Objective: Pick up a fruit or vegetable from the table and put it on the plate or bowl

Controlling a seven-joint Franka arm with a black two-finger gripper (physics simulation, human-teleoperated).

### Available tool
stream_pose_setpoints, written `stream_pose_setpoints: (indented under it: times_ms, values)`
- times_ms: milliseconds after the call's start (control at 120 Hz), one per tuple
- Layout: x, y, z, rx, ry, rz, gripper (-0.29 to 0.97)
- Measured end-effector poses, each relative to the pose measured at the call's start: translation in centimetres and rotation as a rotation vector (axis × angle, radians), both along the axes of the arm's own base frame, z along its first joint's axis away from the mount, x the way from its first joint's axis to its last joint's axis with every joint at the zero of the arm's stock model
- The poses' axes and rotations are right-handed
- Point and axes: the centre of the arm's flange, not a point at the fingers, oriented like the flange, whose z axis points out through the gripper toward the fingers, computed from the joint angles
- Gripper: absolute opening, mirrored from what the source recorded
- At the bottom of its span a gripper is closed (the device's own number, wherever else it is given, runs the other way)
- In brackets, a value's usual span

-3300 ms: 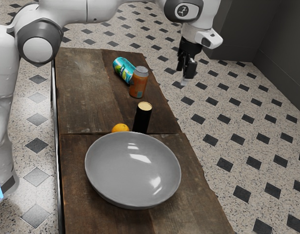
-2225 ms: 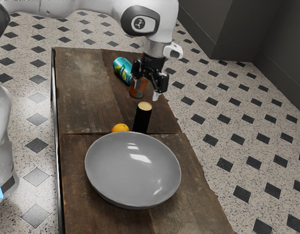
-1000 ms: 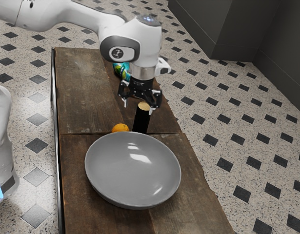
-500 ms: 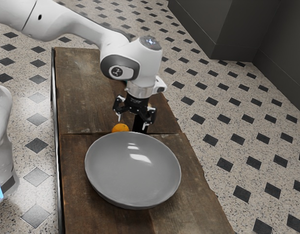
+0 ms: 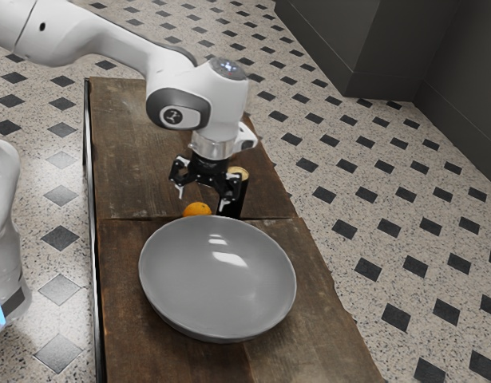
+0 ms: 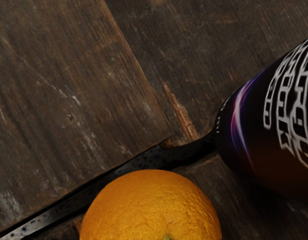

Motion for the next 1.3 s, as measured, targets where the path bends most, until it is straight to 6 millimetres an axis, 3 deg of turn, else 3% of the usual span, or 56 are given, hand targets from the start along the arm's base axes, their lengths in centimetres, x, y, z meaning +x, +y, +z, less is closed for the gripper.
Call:
stream_pose_setpoints:
  times_ms: [542,1300]
  values:
    - [-0.3,-0.8,-2.9,0.001,0.019,-0.005,0.68]
    - [-0.3,0.0,-3.4,-0.009,0.015,-0.001,0.64]
